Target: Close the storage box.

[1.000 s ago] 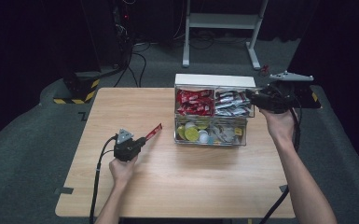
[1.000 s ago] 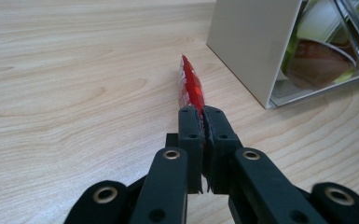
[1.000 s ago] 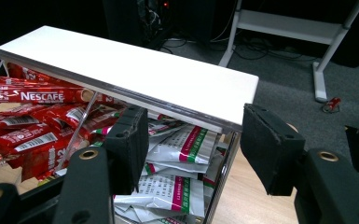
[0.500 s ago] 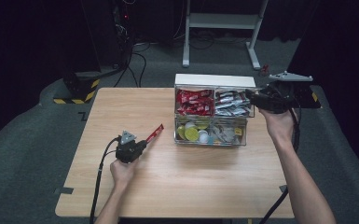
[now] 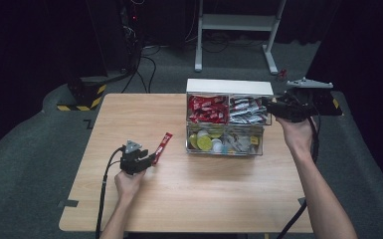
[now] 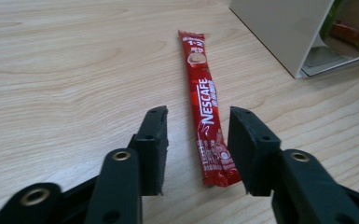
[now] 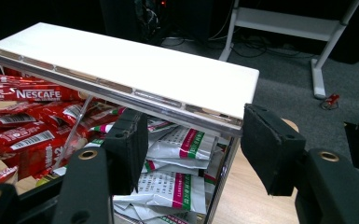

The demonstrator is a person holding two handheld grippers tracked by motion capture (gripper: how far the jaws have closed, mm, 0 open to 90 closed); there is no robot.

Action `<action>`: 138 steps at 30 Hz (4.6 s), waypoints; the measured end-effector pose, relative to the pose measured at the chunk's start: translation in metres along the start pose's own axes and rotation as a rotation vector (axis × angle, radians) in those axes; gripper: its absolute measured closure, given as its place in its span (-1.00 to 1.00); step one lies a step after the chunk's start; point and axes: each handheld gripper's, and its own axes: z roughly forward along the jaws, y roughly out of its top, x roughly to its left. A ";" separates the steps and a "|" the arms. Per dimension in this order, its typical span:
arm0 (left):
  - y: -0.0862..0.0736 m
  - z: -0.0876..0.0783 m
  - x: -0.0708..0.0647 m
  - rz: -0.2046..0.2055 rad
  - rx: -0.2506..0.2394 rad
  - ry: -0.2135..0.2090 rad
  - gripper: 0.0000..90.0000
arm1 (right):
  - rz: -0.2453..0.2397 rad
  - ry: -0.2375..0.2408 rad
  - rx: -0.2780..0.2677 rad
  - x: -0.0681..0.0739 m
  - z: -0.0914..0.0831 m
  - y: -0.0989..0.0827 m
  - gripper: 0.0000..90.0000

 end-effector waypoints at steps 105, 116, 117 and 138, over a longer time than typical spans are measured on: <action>-0.029 -0.016 0.032 -0.012 0.066 0.196 -0.17 | 0.039 0.094 -0.053 -0.004 -0.026 -0.079 -0.17; -0.029 -0.016 0.033 -0.014 0.065 0.193 -0.18 | 0.055 0.101 -0.073 -0.014 -0.038 -0.090 -0.10; -0.029 -0.016 0.033 -0.014 0.065 0.193 -0.18 | 0.059 0.099 -0.076 -0.014 -0.039 -0.092 -0.10; -0.029 -0.016 0.033 -0.013 0.066 0.193 -0.18 | 0.085 0.078 -0.078 -0.025 -0.041 -0.137 0.03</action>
